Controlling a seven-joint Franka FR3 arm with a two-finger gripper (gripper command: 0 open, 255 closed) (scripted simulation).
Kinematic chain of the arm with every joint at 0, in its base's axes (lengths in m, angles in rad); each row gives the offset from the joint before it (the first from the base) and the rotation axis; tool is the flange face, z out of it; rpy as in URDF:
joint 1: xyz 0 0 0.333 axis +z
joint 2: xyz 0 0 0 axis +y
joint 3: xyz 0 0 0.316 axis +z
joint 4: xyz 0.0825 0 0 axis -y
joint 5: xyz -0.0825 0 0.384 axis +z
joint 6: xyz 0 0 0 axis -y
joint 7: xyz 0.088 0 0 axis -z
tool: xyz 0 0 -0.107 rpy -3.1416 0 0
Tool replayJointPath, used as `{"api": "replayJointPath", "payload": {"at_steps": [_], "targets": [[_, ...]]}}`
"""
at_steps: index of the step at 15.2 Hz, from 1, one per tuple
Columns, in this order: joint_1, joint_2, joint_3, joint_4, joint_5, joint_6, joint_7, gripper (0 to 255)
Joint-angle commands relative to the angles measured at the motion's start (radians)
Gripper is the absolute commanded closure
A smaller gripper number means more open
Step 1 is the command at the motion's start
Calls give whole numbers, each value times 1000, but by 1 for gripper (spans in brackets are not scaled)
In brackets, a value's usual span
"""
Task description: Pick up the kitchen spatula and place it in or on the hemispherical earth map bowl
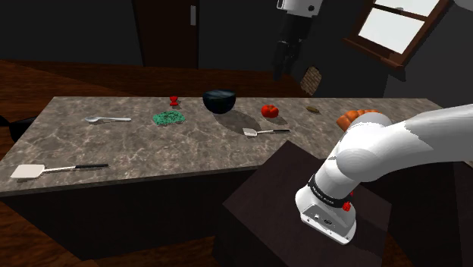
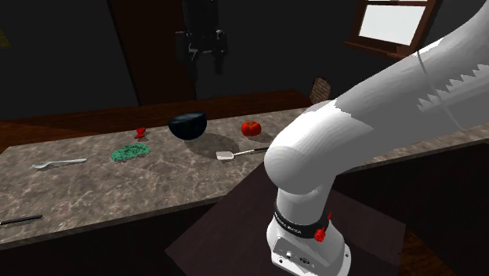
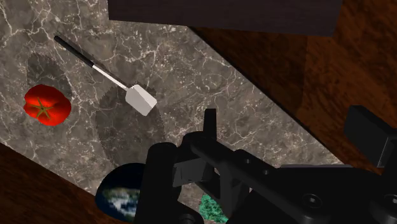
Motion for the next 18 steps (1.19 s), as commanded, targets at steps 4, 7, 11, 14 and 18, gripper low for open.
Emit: {"api": "replayJointPath", "payload": {"at_steps": [4,7,11,14,18], "targets": [[-3,-13,-48,-87,-48,72,-95,0],[-10,-11,-100,-162,-99,151,-190,0],[-23,23,-177,-243,-171,271,-315,0],[-33,73,-238,-287,-225,371,-408,0],[-40,178,-327,-322,-290,520,-531,0]]}}
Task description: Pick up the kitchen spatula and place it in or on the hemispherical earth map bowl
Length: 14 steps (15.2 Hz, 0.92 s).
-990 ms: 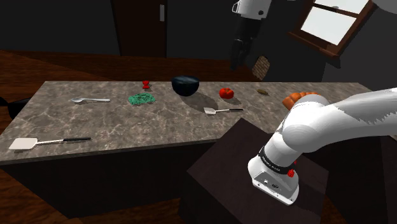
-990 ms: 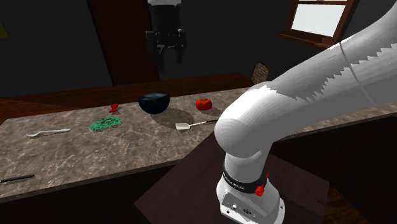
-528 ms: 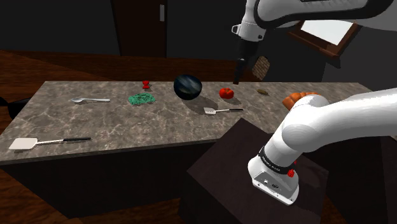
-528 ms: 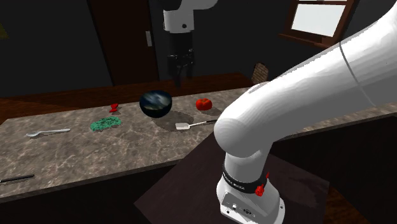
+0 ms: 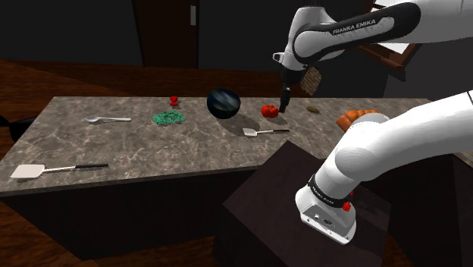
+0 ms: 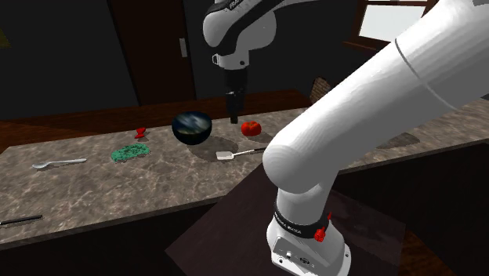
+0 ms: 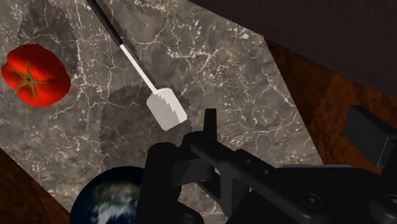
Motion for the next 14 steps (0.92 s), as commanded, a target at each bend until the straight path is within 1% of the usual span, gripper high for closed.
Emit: {"api": "replayJointPath", "payload": {"at_steps": [1,5,7,9,11,12,14], "targets": [[-1,61,-44,-20,-30,90,-62,0],[12,215,-137,-16,-64,254,-192,0],[27,305,-184,-4,-62,337,-265,0],[49,403,-230,16,-38,421,-348,0],[77,508,-272,41,16,501,-448,0],[91,563,-289,56,58,539,-507,0],[108,678,-304,92,175,608,-647,0]]}}
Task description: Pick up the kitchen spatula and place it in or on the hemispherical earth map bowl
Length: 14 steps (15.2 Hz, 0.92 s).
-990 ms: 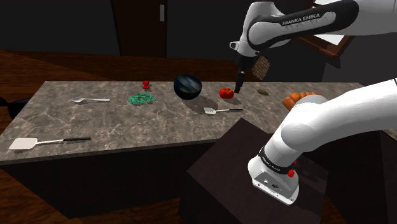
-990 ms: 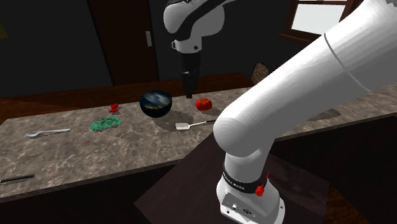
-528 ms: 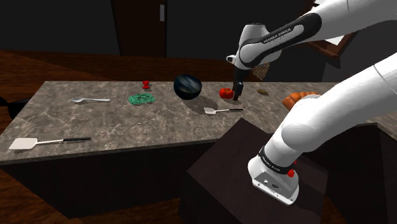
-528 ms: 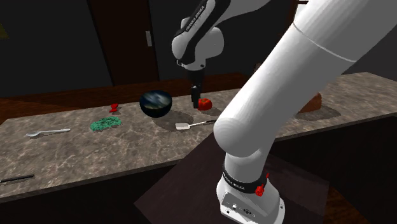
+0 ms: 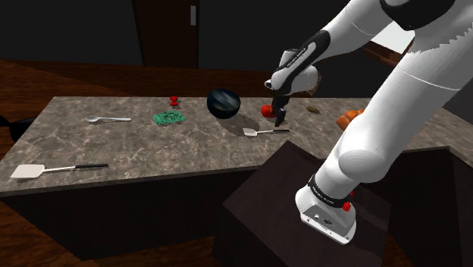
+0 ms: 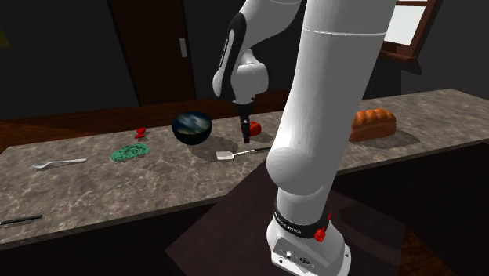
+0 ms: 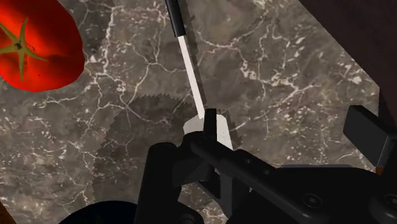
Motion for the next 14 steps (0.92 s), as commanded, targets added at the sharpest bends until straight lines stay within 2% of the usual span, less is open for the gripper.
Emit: {"api": "replayJointPath", "payload": {"at_steps": [1,3,6,8,14], "targets": [[3,114,-2,42,130,61,-155,0],[-38,223,48,91,264,107,-303,0],[-144,364,159,177,395,159,-472,0],[-202,430,215,226,434,181,-537,0],[-270,517,293,253,495,244,-584,0]]}}
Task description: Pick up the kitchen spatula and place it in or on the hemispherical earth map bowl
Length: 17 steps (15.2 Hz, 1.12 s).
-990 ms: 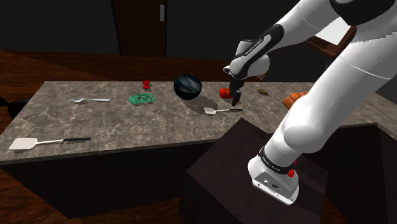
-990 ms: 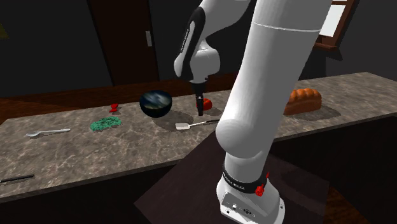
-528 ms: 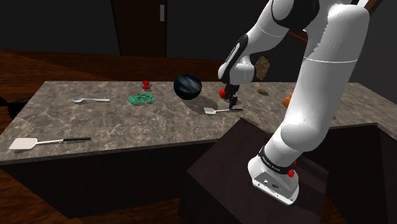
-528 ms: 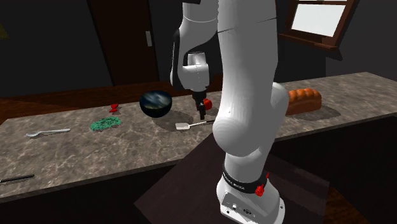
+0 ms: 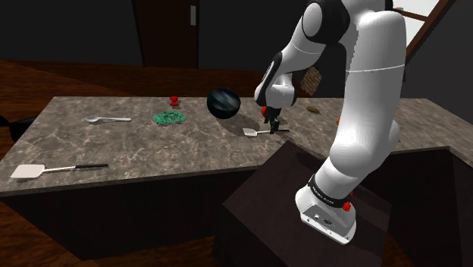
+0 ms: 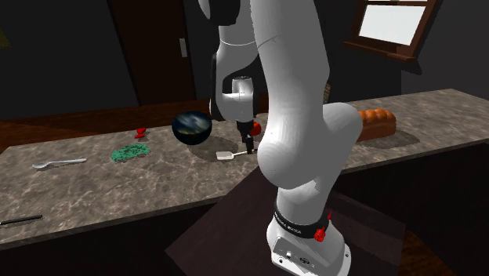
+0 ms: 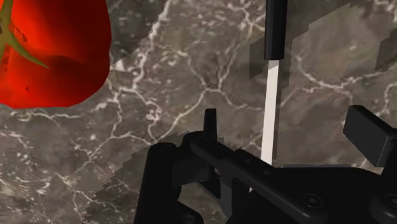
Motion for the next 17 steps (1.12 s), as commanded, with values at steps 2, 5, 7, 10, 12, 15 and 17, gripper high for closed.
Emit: {"api": "replayJointPath", "payload": {"at_steps": [2,5,7,10,12,15,17], "targets": [[-31,39,33,16,24,26,-21,0],[-31,39,33,16,24,26,-21,0],[-31,39,33,16,24,26,-21,0],[-31,39,33,16,24,26,-21,255],[-31,39,33,16,24,26,-21,255],[-31,39,33,16,24,26,-21,255],[-31,39,33,16,24,26,-21,255]]}}
